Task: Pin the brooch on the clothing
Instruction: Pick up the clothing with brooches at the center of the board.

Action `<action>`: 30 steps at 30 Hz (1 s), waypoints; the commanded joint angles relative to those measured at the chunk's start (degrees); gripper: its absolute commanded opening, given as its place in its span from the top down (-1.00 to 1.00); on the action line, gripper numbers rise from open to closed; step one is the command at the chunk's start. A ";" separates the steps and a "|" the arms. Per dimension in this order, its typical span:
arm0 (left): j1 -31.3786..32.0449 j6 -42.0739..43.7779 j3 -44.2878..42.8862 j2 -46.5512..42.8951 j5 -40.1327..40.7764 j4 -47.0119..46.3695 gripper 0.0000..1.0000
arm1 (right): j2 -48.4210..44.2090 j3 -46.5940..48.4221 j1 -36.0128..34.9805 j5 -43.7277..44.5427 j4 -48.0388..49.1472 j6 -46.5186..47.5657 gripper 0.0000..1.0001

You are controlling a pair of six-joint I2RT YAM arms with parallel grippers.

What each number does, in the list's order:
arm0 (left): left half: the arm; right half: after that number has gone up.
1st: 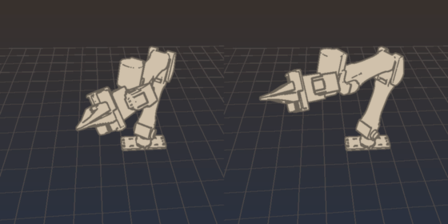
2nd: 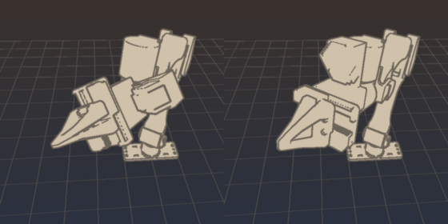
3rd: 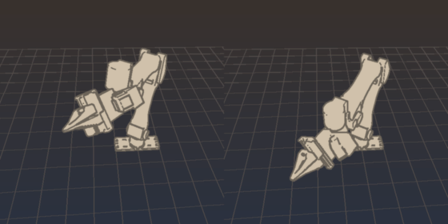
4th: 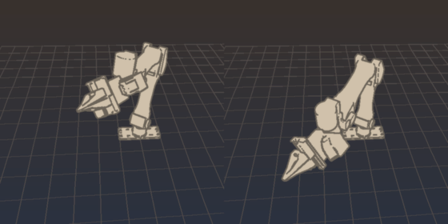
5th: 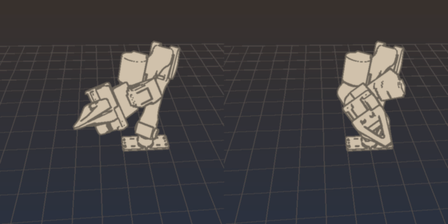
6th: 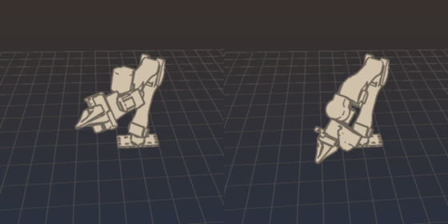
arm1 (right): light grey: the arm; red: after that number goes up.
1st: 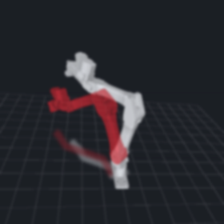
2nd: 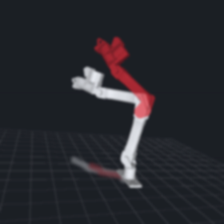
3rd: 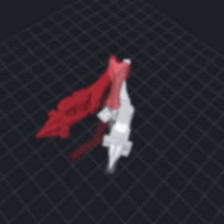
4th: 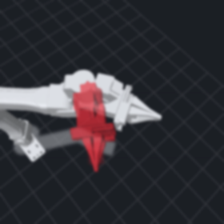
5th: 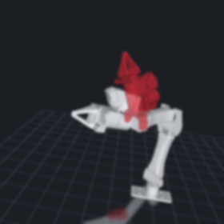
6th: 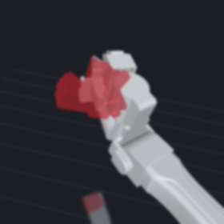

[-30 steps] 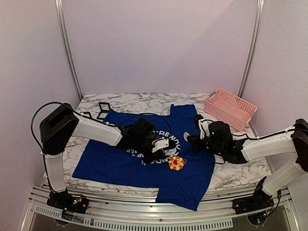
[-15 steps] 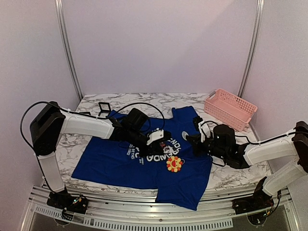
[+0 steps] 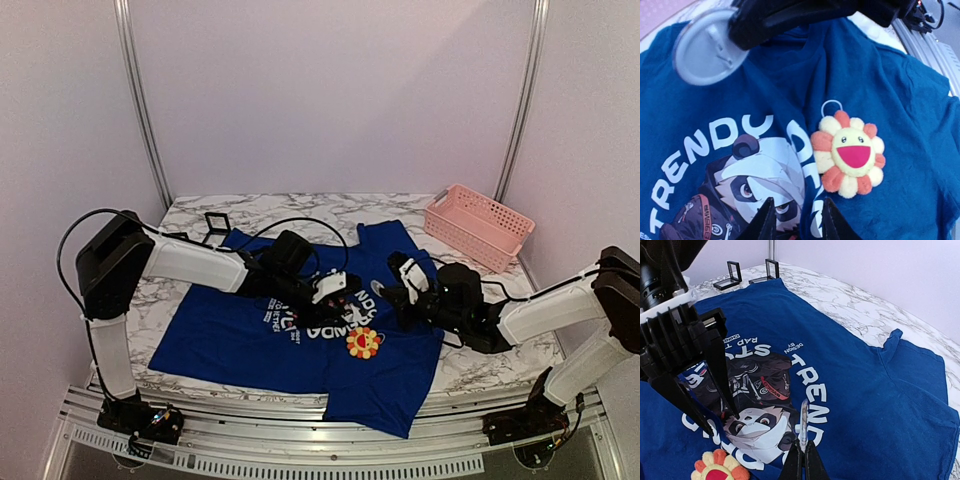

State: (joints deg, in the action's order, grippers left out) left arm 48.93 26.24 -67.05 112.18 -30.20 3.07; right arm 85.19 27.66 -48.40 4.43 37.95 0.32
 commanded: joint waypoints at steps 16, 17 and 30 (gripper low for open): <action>2.84 -5.35 -3.75 4.47 2.86 -2.02 0.54 | 3.13 -7.16 -1.41 -0.26 12.41 8.06 1.00; 2.84 -5.52 -3.83 4.52 2.82 -2.05 0.67 | 3.18 -7.22 -1.51 0.15 12.33 8.30 1.00; 1.50 -9.52 -6.89 3.12 -8.02 2.52 1.00 | 9.98 -6.72 -5.64 8.32 19.55 16.08 1.00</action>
State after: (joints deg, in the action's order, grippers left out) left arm 51.07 18.81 -72.40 115.55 -33.04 4.21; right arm 92.09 20.18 -53.49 9.28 53.67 13.67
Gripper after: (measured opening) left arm 0.017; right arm 0.010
